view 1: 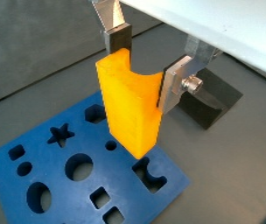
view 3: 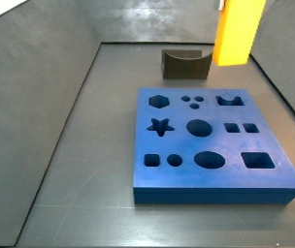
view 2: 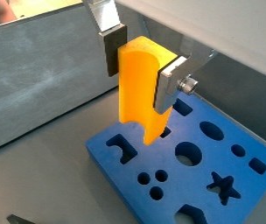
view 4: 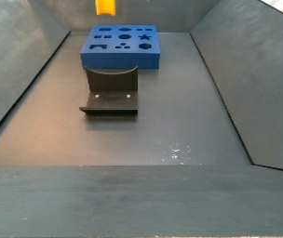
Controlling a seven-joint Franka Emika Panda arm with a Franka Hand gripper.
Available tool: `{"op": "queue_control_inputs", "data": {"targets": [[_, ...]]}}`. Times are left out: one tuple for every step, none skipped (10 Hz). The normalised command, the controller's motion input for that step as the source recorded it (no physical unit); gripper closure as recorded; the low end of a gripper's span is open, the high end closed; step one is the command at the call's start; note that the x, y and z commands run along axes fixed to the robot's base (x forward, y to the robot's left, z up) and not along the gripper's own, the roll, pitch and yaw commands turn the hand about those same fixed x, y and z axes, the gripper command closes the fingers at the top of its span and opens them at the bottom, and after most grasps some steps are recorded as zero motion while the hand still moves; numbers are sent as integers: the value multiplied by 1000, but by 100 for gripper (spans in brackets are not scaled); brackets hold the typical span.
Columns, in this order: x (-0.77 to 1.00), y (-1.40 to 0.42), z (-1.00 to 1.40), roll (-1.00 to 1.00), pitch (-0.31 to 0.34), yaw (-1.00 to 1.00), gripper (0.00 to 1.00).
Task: Pick up the arch object. Move up. Place the arch object on the fixture. Regrasp the arch object. Move to above the board. Insert the arch object.
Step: Insert the arch object.
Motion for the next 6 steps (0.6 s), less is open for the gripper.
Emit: {"op": "queue_control_inputs", "data": {"targets": [[1000, 17, -140, 67, 11, 0, 100], [1000, 26, -140, 63, 3, 0, 100], [1000, 29, -140, 63, 0, 0, 100], [1000, 34, -146, 64, 4, 0, 100], [1000, 40, -171, 57, 0, 0, 100], [1000, 0, -266, 57, 0, 0, 100]]}}
